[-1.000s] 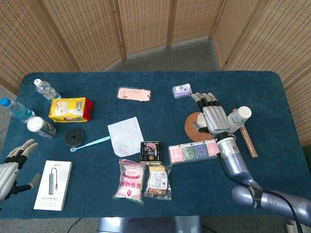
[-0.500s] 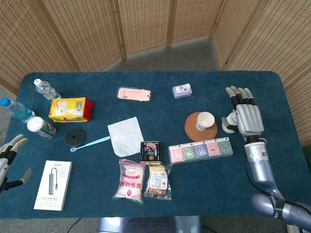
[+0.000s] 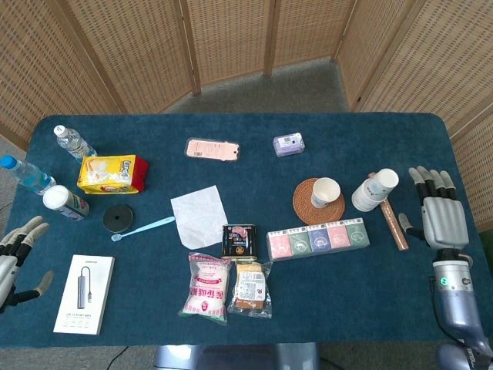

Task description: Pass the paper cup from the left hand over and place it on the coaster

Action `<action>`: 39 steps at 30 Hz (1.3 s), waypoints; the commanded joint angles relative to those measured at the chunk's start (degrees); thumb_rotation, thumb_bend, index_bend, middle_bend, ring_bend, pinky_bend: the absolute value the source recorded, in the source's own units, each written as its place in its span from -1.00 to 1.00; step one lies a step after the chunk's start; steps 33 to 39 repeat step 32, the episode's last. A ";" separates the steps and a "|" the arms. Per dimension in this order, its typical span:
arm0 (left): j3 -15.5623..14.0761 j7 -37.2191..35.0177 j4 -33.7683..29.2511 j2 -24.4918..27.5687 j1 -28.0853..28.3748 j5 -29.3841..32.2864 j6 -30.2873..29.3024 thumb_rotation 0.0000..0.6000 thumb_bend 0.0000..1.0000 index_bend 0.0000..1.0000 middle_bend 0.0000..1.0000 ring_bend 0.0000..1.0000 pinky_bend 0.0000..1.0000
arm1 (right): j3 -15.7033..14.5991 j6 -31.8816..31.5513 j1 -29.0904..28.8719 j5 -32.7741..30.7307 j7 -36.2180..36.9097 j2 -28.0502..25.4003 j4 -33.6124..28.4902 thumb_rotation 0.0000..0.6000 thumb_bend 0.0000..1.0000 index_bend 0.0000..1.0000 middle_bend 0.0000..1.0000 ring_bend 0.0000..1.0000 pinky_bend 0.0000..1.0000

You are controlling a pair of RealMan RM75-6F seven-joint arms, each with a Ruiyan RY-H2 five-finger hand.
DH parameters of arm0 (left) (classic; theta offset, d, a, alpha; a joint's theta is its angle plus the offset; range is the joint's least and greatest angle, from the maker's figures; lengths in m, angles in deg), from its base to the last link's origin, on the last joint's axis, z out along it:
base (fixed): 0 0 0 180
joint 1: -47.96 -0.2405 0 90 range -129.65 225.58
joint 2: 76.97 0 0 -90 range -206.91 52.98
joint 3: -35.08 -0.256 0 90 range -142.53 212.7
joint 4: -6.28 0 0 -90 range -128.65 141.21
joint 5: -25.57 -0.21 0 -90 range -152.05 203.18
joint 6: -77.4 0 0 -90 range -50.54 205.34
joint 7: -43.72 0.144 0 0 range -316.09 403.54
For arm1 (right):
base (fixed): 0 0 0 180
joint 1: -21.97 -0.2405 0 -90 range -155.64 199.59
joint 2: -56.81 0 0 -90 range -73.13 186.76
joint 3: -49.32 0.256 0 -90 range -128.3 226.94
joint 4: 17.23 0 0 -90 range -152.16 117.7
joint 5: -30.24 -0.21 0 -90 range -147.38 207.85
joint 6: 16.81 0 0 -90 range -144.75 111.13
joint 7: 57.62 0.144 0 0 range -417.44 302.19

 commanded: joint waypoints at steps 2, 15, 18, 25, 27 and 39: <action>-0.73 0.64 -0.16 -1.38 -0.82 -2.05 -1.46 1.00 -0.08 -1.00 -1.00 -1.00 -1.00 | -1.90 -2.59 3.29 2.08 0.85 -0.42 -0.46 1.00 -0.26 -1.00 -1.00 -1.00 -1.00; -3.53 0.58 0.41 -2.38 -4.13 -5.39 -5.39 1.00 -0.08 -1.00 -1.00 -1.00 -1.00 | -5.86 -5.59 10.80 5.33 2.09 -1.59 -1.11 1.00 -0.26 -1.00 -1.00 -1.00 -1.00; -3.87 -0.31 0.70 -2.39 -4.50 -5.88 -5.89 1.00 -0.08 -1.00 -1.00 -1.00 -1.00 | -5.58 -6.08 11.57 6.02 2.83 -1.78 -1.30 1.00 -0.27 -1.00 -1.00 -1.00 -1.00; -4.20 -0.90 0.43 -1.49 -5.01 -7.12 -7.24 1.00 -0.08 -1.00 -1.00 -1.00 -1.00 | -4.65 -6.39 12.50 7.09 3.54 -1.67 -1.29 1.00 -0.27 -1.00 -1.00 -1.00 -1.00; -4.19 -1.01 0.47 -1.39 -5.03 -6.98 -7.22 1.00 -0.08 -1.00 -1.00 -1.00 -1.00 | -4.48 -6.11 12.60 7.31 3.53 -1.43 -1.20 1.00 -0.27 -1.00 -1.00 -1.00 -1.00; -4.32 -1.06 0.71 -1.67 -4.93 -6.97 -6.70 1.00 -0.08 -1.00 -1.00 -1.00 -1.00 | -4.15 -5.88 12.88 7.97 3.25 -0.69 -0.99 1.00 -0.27 -1.00 -1.00 -1.00 -1.00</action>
